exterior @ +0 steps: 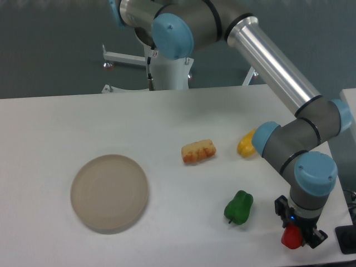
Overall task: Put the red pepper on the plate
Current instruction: 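Grasp the red bell pepper with the gripper and lift it, then carry the red pepper over the beige plate and lower it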
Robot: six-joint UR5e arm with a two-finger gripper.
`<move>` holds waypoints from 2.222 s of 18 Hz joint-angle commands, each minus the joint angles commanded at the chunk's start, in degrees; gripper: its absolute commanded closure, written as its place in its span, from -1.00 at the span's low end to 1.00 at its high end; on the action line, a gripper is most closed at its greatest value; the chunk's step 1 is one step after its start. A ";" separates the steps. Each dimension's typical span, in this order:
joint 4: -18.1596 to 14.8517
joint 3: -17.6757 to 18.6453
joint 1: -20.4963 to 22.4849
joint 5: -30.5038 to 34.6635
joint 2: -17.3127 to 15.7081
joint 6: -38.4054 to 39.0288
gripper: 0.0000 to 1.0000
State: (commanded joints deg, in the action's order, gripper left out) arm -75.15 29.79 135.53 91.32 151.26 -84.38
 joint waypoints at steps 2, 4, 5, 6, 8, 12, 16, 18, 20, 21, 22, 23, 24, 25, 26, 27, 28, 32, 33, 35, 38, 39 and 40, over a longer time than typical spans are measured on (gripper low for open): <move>0.00 0.26 0.00 0.17 -0.44 -0.09 0.09; -0.09 1.31 -0.70 -0.09 -1.58 0.35 0.09; -0.17 2.45 -1.23 -0.18 -2.45 2.44 0.09; -0.52 3.77 -1.93 -0.18 -4.03 3.68 0.09; -0.70 8.24 -2.63 -0.61 -7.89 4.57 0.09; -4.12 19.23 -6.49 -0.62 -18.52 10.80 0.09; -7.82 26.09 -13.70 -0.44 -24.43 22.83 0.09; -7.91 28.99 -18.00 -0.44 -25.75 29.33 0.09; -7.91 32.06 -21.78 -0.35 -26.54 34.34 0.09; -8.17 33.56 -23.89 -0.44 -26.72 36.98 0.09; -8.35 34.62 -24.95 -0.44 -26.72 38.83 0.09; -8.35 35.50 -25.83 -0.53 -26.63 40.50 0.09; -8.26 36.73 -27.15 -0.62 -26.37 41.82 0.09; -8.26 37.35 -27.77 -0.70 -26.11 42.79 0.09; -8.09 37.88 -28.12 -0.70 -25.67 43.76 0.09; -7.91 37.97 -28.56 -0.79 -24.97 44.64 0.09; -7.82 38.06 -29.35 -0.97 -24.61 45.43 0.09; -7.56 38.06 -30.41 -3.86 -23.56 46.93 0.09; -7.56 38.06 -30.50 -4.39 -23.38 46.93 0.09; -7.56 38.06 -30.50 -4.92 -23.12 46.93 0.09; -6.77 38.06 -30.59 -4.92 -21.98 46.93 0.08; -6.16 37.97 -30.59 -5.01 -21.89 46.85 0.08; -5.98 38.06 -30.59 -5.10 -21.80 46.85 0.08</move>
State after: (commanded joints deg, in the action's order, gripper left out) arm -81.12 67.85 104.94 86.22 129.46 -37.53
